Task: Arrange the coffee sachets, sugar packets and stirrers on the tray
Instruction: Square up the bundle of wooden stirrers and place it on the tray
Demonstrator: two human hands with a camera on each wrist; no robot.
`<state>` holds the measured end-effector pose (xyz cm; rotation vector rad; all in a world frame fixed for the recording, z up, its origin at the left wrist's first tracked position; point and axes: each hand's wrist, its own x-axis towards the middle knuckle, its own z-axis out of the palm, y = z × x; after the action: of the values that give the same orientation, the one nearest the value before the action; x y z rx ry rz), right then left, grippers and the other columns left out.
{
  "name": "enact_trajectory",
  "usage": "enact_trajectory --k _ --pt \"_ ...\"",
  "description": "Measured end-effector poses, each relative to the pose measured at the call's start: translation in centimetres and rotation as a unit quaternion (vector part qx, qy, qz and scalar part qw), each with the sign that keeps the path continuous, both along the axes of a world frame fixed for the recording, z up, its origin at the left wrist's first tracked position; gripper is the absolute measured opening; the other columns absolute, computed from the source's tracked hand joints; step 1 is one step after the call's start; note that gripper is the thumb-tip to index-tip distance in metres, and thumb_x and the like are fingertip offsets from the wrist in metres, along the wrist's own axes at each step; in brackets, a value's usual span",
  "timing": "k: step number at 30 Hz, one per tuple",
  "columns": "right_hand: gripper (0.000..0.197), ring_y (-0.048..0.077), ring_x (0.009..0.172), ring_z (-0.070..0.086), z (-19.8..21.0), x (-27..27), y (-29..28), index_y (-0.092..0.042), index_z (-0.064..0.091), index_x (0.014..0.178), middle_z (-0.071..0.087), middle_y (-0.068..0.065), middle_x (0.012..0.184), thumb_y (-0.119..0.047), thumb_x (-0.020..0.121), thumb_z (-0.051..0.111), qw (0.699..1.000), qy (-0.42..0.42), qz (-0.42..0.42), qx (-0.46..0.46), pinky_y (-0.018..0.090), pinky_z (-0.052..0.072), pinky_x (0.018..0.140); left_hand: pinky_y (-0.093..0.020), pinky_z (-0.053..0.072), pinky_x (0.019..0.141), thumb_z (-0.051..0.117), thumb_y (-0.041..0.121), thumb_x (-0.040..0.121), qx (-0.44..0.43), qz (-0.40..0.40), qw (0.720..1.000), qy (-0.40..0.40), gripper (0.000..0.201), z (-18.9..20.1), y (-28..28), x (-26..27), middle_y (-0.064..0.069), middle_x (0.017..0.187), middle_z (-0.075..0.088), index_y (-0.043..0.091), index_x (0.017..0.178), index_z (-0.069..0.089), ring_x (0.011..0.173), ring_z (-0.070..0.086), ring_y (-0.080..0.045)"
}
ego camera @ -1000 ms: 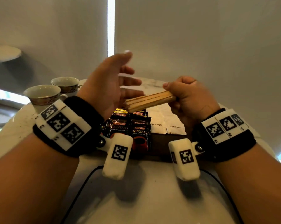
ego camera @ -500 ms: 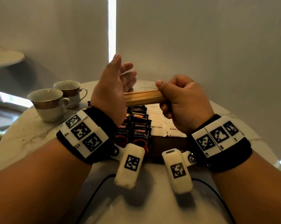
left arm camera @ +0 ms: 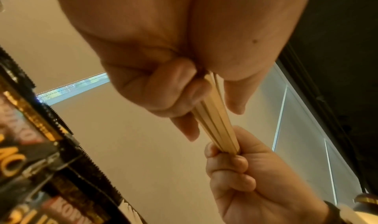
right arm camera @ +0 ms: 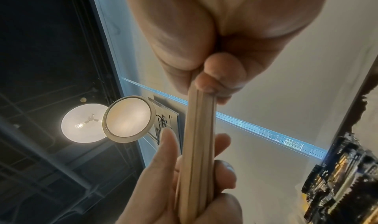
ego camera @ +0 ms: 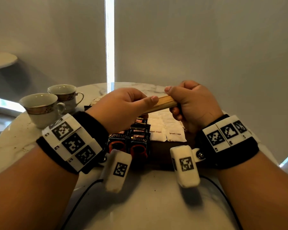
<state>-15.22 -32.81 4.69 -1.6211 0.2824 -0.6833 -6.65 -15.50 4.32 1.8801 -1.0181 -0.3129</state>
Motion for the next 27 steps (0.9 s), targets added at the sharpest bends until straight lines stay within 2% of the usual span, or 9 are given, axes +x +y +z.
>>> enact_trajectory --k 4,10,12,14,17,20,24,27 --pt "0.029 0.018 0.041 0.045 -0.3 0.2 0.2 -0.013 0.049 0.070 0.053 0.006 0.055 -0.013 0.090 0.071 1.000 -0.010 -0.010 0.018 0.023 0.033 0.037 -0.025 0.045 0.051 0.051 0.060 0.093 -0.006 0.036 0.998 -0.059 0.034 -0.3 -0.4 -0.2 0.005 0.071 0.066 0.031 0.097 0.068 0.050 0.050 -0.005" --pt "0.033 0.020 0.041 0.046 -0.2 0.3 0.9 -0.015 0.048 0.067 0.055 0.006 0.054 -0.014 0.091 0.070 0.999 -0.039 -0.027 0.010 0.024 0.035 0.039 -0.032 0.046 0.055 0.054 0.056 0.095 -0.037 0.040 0.998 -0.026 0.028 0.0 -0.1 0.1 0.002 0.073 0.064 0.033 0.096 0.069 0.057 0.052 -0.013" --pt "0.032 0.020 0.042 0.047 -0.1 0.1 1.0 -0.015 0.049 0.067 0.056 0.007 0.056 -0.015 0.091 0.070 0.999 -0.040 -0.035 -0.001 0.024 0.036 0.039 -0.030 0.047 0.056 0.050 0.061 0.093 -0.048 0.043 0.998 0.006 0.034 0.1 -0.2 -0.3 0.007 0.065 0.063 0.033 0.092 0.067 0.057 0.053 -0.011" --pt "0.031 0.021 0.043 0.047 -0.2 0.0 1.1 -0.015 0.049 0.067 0.055 0.008 0.057 -0.015 0.091 0.070 0.998 -0.042 -0.039 -0.001 0.025 0.036 0.039 -0.021 0.045 0.051 0.044 0.068 0.090 -0.048 0.056 0.997 -0.001 0.043 -0.1 -0.3 -0.6 0.011 0.055 0.061 0.030 0.088 0.065 0.049 0.051 -0.002" --pt "0.032 0.021 0.043 0.046 -0.3 0.2 1.9 -0.015 0.048 0.067 0.055 0.007 0.058 -0.014 0.092 0.069 0.998 -0.049 -0.047 0.006 0.025 0.035 0.038 -0.014 0.039 0.043 0.042 0.061 0.098 -0.046 0.092 0.992 -0.078 0.045 -0.1 -0.4 -0.3 0.004 0.062 0.060 0.026 0.084 0.066 0.042 0.046 -0.001" --pt "0.031 0.020 0.045 0.048 -0.3 0.4 2.4 -0.015 0.047 0.070 0.056 0.008 0.061 -0.017 0.093 0.069 0.998 -0.046 -0.043 0.022 0.024 0.036 0.038 -0.011 0.035 0.040 0.044 0.053 0.103 -0.062 0.105 0.987 -0.105 0.044 0.1 0.0 0.2 0.001 0.062 0.058 0.023 0.078 0.066 0.041 0.045 -0.001" --pt "0.023 0.017 0.052 0.053 0.0 -0.8 2.7 -0.012 0.052 0.086 0.062 0.007 0.070 -0.028 0.093 0.068 0.998 0.001 0.031 0.054 0.025 0.042 0.042 -0.013 0.034 0.038 0.049 0.053 0.101 -0.065 0.079 0.990 -0.096 0.043 0.3 0.7 0.9 0.007 0.054 0.054 0.021 0.079 0.068 0.037 0.041 -0.001" --pt "0.042 0.020 0.060 0.061 1.0 -3.1 1.9 -0.009 0.057 0.093 0.065 0.009 0.076 -0.050 0.083 0.062 0.985 0.063 0.121 0.102 0.027 0.050 0.051 -0.015 0.037 0.040 0.049 0.056 0.098 -0.038 0.049 0.995 -0.081 0.043 0.4 1.1 1.0 0.008 0.052 0.053 0.023 0.083 0.071 0.039 0.042 -0.001"
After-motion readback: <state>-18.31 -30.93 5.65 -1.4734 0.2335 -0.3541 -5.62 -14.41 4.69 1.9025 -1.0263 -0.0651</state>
